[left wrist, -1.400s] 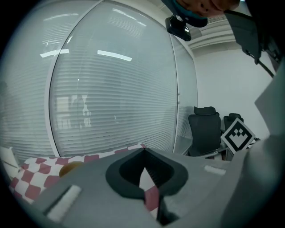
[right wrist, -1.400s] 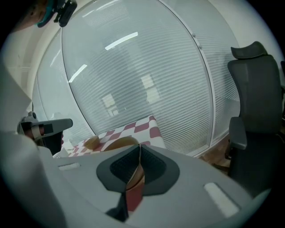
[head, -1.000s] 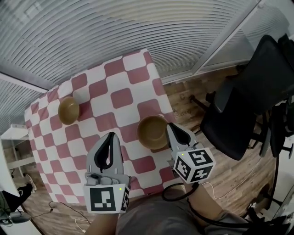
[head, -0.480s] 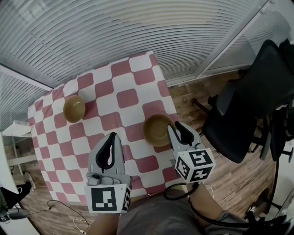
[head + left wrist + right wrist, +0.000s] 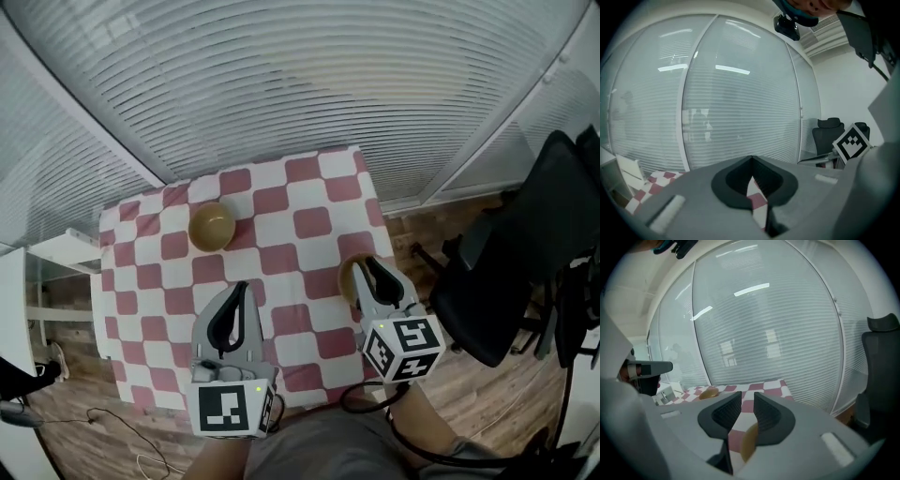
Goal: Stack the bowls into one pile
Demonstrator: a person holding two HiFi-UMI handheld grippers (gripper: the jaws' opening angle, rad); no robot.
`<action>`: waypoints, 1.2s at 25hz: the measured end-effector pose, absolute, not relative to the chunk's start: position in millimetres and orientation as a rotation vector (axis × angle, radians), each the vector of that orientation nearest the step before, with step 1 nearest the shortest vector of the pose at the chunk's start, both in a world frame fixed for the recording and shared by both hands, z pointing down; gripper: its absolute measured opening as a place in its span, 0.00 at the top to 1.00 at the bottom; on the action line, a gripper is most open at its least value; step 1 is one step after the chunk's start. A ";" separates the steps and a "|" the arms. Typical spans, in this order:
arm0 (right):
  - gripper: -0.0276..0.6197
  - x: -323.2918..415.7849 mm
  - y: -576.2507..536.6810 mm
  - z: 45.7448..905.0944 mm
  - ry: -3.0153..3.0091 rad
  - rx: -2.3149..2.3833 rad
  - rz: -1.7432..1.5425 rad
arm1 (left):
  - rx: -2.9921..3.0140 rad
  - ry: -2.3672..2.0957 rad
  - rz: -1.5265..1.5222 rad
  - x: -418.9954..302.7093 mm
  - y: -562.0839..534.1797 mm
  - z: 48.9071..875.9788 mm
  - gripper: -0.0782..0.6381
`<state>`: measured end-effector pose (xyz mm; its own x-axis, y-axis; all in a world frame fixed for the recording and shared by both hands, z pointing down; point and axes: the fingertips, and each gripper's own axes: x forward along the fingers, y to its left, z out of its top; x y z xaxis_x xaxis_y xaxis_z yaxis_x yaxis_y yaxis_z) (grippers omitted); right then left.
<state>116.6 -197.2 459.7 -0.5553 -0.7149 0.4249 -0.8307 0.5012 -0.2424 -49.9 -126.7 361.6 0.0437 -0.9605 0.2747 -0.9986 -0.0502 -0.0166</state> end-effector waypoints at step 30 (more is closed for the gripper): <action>0.92 -97.2 -133.8 335.7 -2.715 1.170 0.254 | 2.043 -2.321 0.089 -251.0 -21.6 291.4 0.89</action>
<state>-97.2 -133.8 335.7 -0.6763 -0.7014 0.2251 -0.7310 0.6768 -0.0870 -251.0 -21.6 291.4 -0.1268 -0.9892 0.0740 -0.9919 0.1263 -0.0118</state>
